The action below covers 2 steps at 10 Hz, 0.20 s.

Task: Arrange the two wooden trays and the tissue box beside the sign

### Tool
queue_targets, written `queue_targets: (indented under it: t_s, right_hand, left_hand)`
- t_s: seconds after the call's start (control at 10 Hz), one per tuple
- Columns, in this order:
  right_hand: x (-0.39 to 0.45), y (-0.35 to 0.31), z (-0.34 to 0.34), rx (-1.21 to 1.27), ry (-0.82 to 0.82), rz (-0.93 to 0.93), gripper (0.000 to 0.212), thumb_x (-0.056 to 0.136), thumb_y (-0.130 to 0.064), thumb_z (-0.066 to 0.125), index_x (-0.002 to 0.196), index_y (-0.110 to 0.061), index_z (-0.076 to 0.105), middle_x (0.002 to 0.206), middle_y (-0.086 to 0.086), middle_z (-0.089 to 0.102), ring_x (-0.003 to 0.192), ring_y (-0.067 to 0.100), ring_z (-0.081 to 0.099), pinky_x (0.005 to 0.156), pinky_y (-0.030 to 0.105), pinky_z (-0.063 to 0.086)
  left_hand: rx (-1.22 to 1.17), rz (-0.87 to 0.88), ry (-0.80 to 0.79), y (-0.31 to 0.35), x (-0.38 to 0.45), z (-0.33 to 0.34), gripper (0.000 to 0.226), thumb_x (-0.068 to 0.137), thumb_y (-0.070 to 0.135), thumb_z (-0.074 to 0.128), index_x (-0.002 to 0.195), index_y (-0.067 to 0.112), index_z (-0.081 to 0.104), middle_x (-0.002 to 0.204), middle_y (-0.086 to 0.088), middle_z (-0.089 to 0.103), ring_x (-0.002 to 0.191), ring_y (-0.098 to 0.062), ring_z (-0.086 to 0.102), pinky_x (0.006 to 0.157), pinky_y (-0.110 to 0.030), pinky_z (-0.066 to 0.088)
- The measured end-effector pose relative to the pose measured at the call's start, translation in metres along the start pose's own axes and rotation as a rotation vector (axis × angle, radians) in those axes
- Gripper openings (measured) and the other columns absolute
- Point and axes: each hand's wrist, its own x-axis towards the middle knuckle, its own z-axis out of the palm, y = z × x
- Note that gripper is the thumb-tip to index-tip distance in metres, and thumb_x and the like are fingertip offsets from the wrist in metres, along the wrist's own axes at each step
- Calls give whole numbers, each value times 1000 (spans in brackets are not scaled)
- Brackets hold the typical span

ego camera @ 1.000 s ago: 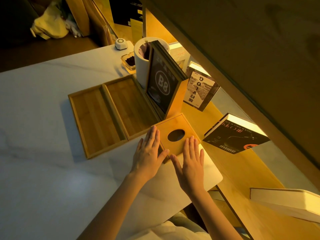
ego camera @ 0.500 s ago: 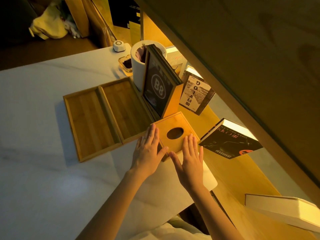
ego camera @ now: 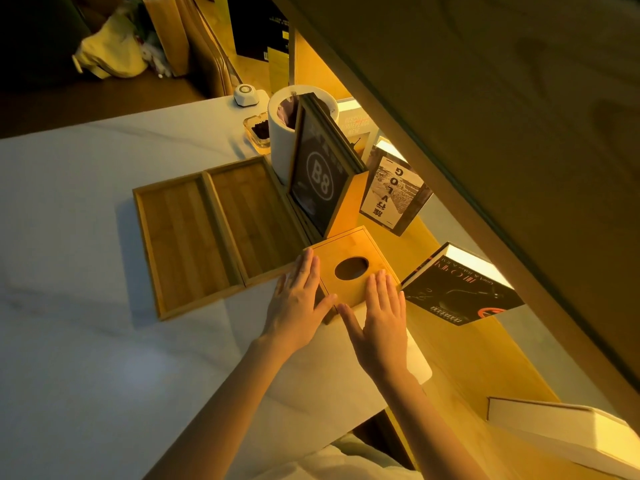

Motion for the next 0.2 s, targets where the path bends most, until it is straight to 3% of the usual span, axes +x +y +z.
queue_targets:
  t_s: [0.1, 0.2]
  right_hand:
    - [8, -10, -11, 35, 19, -28, 58, 84, -39, 57, 132, -9, 43, 142, 11, 44, 135, 30, 34, 111, 46, 29]
    - [19, -30, -19, 161, -75, -98, 44, 84, -25, 61, 125, -12, 51, 132, 9, 55, 123, 27, 48, 102, 41, 43]
  left_hand:
    - [-202, 15, 30, -1, -2, -12, 63, 90, 42, 38, 142, 19, 12, 156, -1, 9, 142, -20, 13, 112, -36, 26]
    - [-381, -26, 95, -4, -3, -33, 48, 91, 32, 43, 135, 14, 35, 145, -7, 39, 131, -20, 39, 98, -23, 34]
